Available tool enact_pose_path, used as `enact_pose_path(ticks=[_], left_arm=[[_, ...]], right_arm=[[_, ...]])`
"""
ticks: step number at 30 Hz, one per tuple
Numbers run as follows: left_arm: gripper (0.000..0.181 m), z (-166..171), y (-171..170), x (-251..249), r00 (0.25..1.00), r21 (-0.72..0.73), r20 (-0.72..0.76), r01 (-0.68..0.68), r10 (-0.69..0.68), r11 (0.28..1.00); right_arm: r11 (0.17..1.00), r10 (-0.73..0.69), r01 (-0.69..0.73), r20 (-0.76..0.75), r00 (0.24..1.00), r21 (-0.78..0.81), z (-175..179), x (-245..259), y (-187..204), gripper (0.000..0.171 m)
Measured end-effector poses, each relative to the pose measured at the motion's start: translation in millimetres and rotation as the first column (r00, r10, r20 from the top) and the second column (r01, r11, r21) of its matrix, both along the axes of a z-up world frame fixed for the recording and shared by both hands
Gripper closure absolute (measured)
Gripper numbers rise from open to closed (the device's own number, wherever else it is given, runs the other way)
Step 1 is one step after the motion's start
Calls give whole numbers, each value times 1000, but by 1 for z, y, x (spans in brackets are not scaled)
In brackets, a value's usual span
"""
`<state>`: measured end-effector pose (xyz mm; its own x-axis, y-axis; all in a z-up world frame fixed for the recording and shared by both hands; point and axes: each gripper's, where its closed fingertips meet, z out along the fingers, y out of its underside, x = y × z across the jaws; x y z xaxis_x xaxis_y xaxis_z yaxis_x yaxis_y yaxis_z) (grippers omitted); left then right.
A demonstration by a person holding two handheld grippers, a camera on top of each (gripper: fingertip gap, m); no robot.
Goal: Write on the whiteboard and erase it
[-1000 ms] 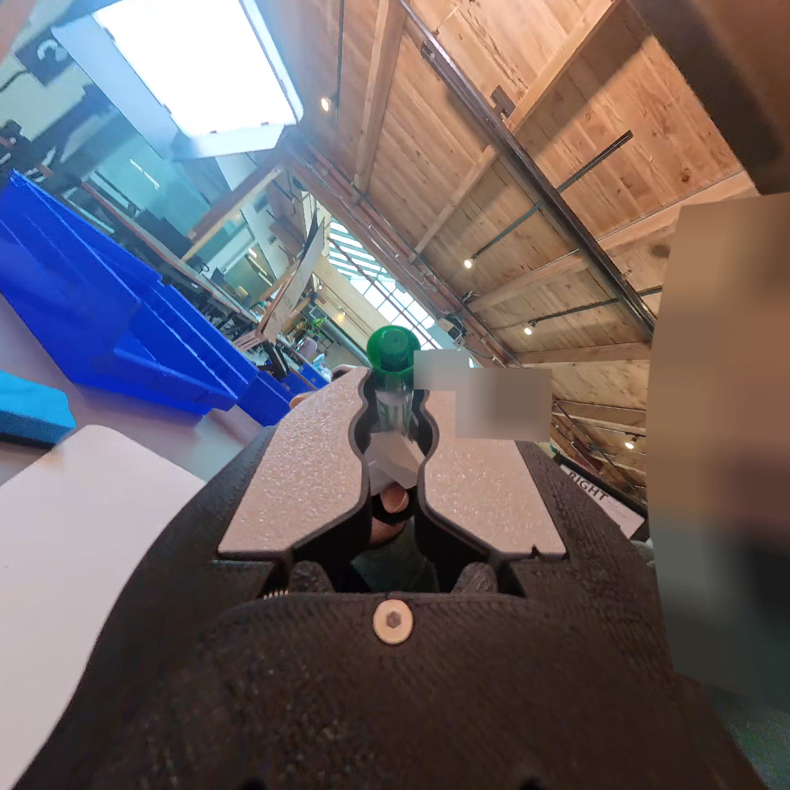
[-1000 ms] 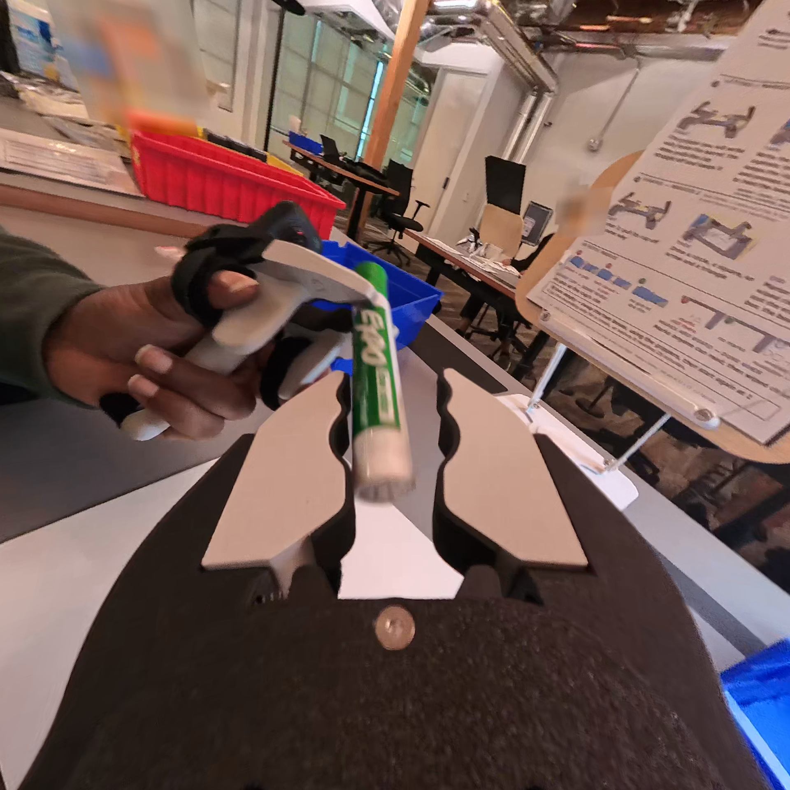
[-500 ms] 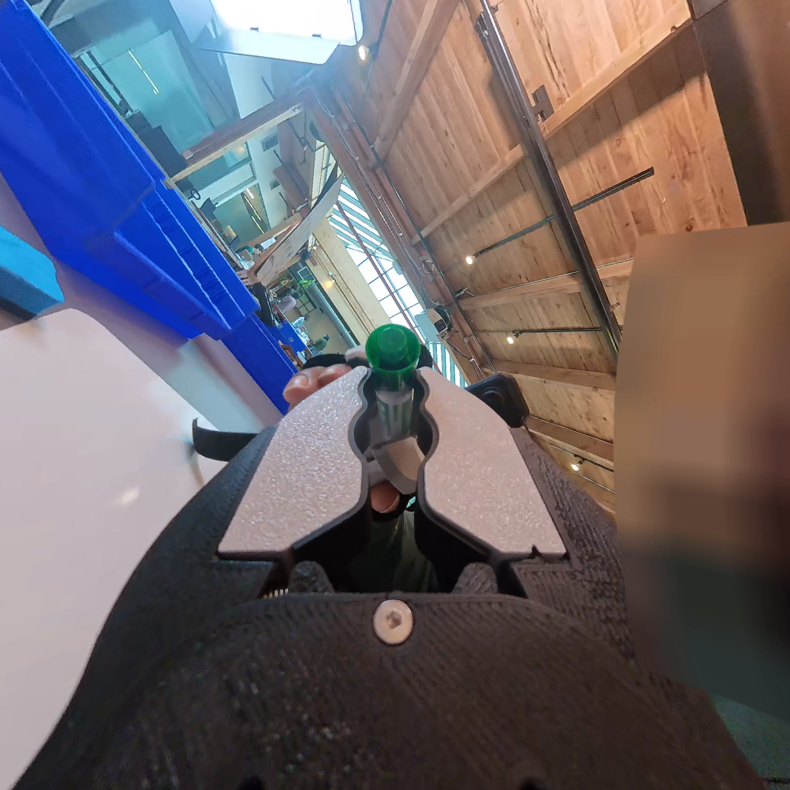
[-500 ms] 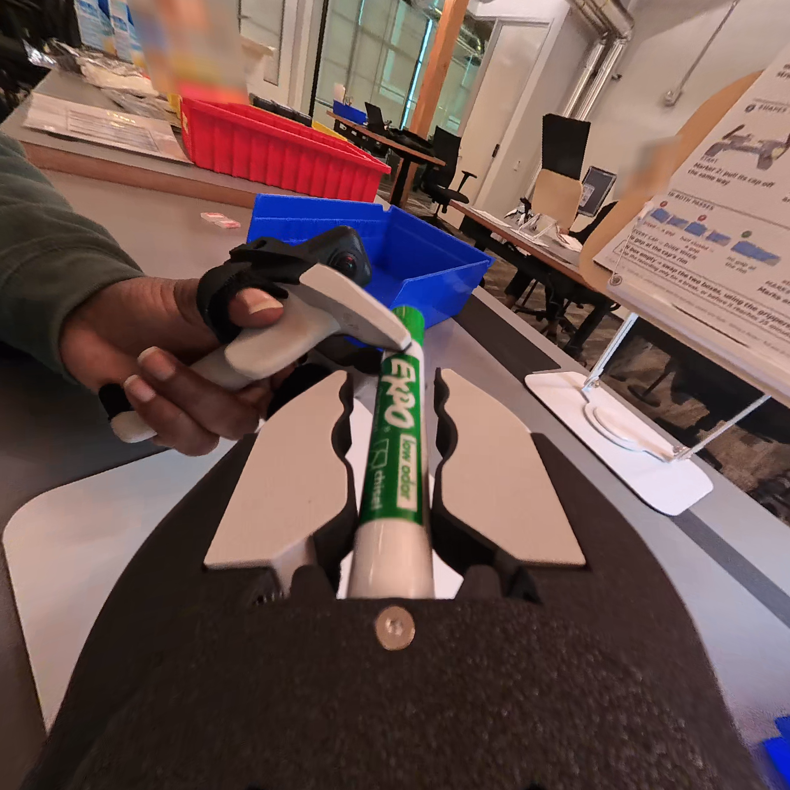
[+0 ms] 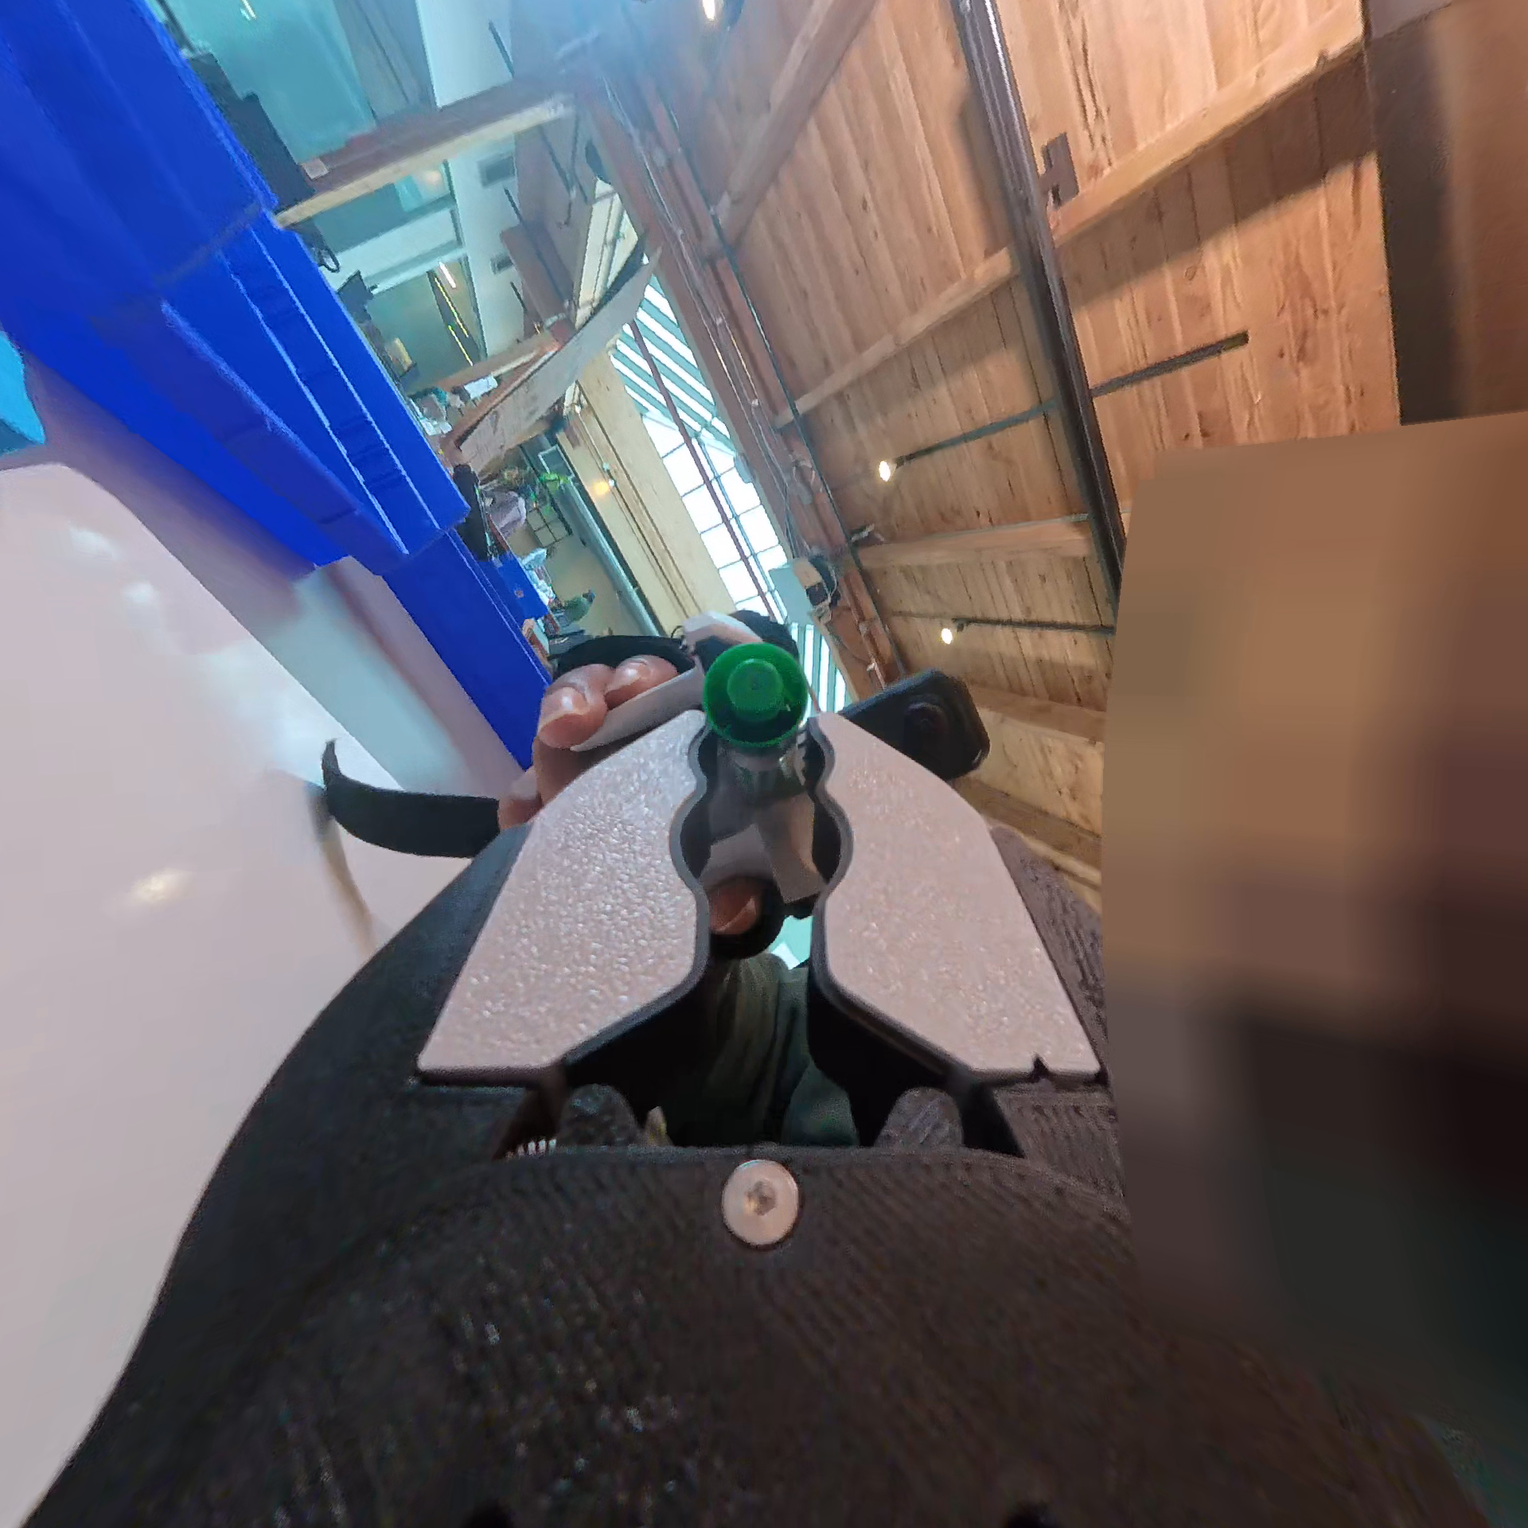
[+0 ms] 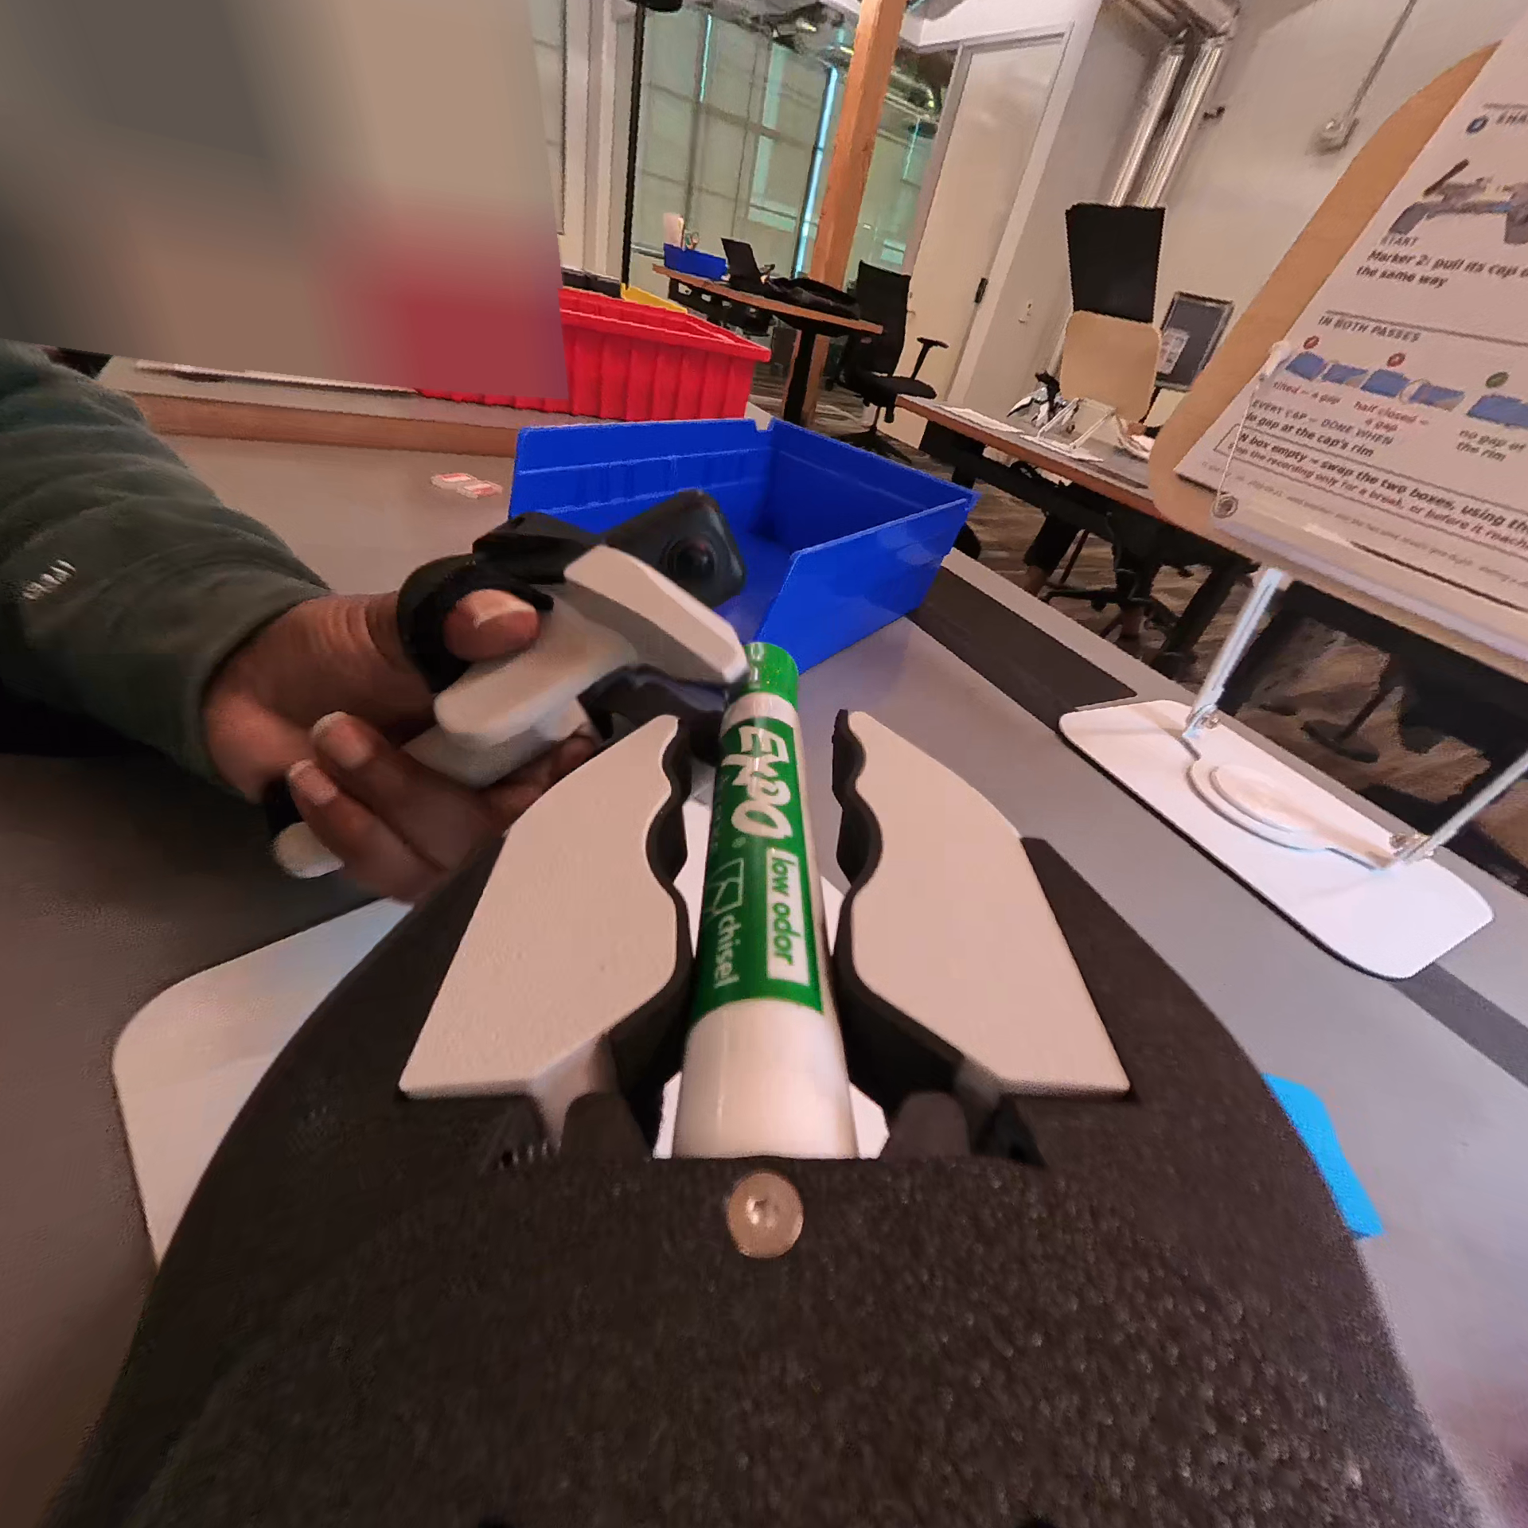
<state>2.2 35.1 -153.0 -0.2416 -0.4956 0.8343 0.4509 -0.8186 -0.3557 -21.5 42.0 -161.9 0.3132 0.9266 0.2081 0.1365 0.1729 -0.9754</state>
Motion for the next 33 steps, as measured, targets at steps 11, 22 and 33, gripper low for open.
enact_pose_path(ticks=[11,22,33], left_arm=[[160,-14,7,-6,976,107,-212,74,-50,992],[160,-30,8,-5,971,11,-219,98,-93,995],[160,-31,10,-6,971,-4,-213,108,-106,994]], right_arm=[[983,134,-130,20,991,-130,-13,3,-7,138],[975,156,-152,11,988,-163,-23,3,-8,137],[985,103,-96,40,994,-147,-18,3,-8,139]])
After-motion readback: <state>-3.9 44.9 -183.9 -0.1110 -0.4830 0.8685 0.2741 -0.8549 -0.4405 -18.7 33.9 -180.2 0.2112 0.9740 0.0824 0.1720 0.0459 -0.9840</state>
